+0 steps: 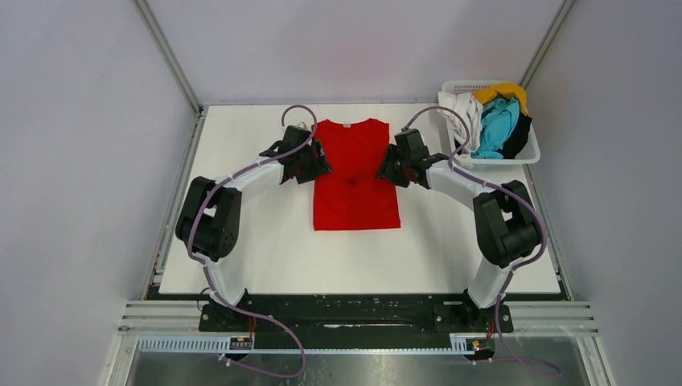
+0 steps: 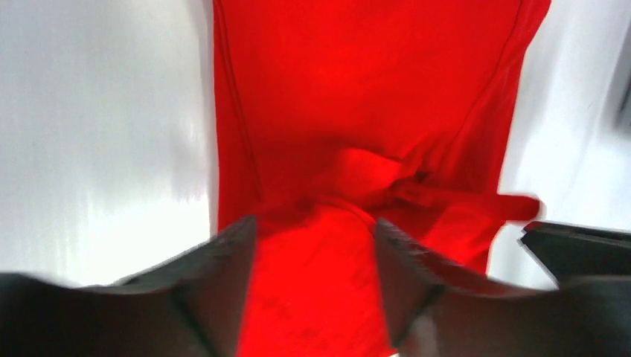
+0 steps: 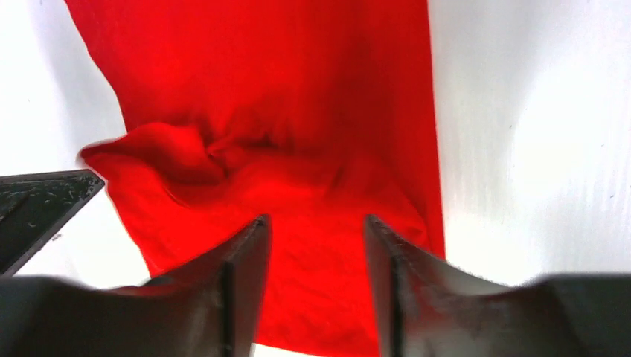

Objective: Fold and stack the t-shirts
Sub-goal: Fold the folded rectangular tshirt in 1/3 of the way, then grab one side of the 2/3 rectangular tshirt with both arms

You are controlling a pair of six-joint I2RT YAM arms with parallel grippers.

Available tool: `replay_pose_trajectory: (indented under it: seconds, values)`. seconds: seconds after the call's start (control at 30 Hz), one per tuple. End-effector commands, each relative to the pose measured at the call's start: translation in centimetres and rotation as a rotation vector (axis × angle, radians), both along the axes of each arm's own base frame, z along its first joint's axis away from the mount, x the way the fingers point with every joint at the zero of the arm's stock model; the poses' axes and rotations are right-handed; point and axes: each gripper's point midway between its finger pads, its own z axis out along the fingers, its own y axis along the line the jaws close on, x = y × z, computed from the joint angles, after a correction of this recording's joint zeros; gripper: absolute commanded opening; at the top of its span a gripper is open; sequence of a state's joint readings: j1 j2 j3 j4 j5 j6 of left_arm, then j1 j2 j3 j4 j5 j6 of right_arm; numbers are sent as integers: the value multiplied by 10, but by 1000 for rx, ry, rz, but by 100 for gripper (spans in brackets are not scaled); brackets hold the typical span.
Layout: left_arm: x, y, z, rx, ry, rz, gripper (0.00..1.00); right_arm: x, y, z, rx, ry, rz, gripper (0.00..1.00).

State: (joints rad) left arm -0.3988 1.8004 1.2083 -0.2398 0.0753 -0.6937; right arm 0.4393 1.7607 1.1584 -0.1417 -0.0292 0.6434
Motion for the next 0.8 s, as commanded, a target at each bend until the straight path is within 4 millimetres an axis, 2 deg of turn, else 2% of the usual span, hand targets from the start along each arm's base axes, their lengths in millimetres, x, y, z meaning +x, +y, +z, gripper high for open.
replay_pose_trajectory:
  seconds: [0.0,0.03,0.07,0.13,0.3,0.4,0.5,0.63,0.77]
  values:
    - [30,0,21,4,-75,-15,81,33,-3,27,-1,-87,-8,70]
    - [32,0,25,6,-81,-24,90,33,-5,28,-13,-95,0,81]
    - [31,0,29,9,-85,-33,93,31,-8,30,-23,-103,4,88]
    - [22,2,43,-1,-113,-43,97,22,-12,31,-32,-109,13,91]
    - [-38,13,29,-63,-96,-66,99,-41,-25,1,3,-37,61,94]
    - [-74,19,9,-88,-44,-52,99,-80,-33,-20,38,30,55,93]
    - [-101,15,-8,-97,8,-62,99,-107,-36,-34,70,81,49,89]
    - [-124,5,-31,-79,65,-86,87,-119,-35,-47,74,122,60,76]
    - [-130,5,-49,-58,118,-86,68,-123,-25,-51,100,154,91,59]
